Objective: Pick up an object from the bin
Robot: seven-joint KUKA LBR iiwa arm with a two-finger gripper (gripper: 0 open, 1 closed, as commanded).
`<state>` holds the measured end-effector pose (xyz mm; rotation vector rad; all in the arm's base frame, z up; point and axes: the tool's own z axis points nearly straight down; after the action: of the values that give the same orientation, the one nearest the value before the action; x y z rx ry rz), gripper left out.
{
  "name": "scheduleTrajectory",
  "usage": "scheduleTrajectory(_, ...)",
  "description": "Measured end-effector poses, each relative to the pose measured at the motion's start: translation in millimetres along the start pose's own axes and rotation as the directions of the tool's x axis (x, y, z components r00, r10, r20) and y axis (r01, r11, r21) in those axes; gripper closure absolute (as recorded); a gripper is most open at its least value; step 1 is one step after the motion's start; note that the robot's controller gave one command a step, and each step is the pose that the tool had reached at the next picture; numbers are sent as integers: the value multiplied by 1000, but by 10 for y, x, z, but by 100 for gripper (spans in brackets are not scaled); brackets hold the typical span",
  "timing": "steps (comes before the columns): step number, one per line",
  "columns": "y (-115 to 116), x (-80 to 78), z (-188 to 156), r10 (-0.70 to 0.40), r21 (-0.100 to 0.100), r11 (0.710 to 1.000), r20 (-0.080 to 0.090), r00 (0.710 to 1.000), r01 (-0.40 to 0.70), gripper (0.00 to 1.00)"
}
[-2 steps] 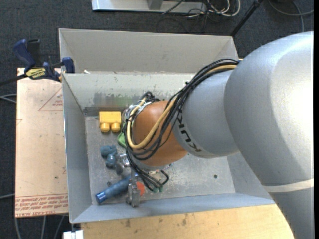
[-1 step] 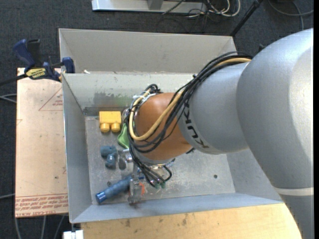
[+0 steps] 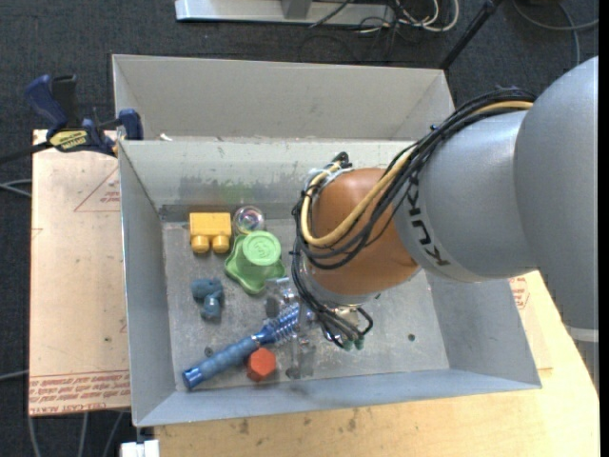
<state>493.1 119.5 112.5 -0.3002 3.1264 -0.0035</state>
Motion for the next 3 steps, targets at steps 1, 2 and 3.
scheduleTrajectory(1, -391, -134, 452, -47, -2, 999, -2, 999, 47, 0)
scheduleTrajectory(2, -382, -139, 451, -46, -4, 999, 0, 999, 46, 0)
scheduleTrajectory(3, -385, -142, 449, -45, -4, 999, 1, 999, 45, 100)
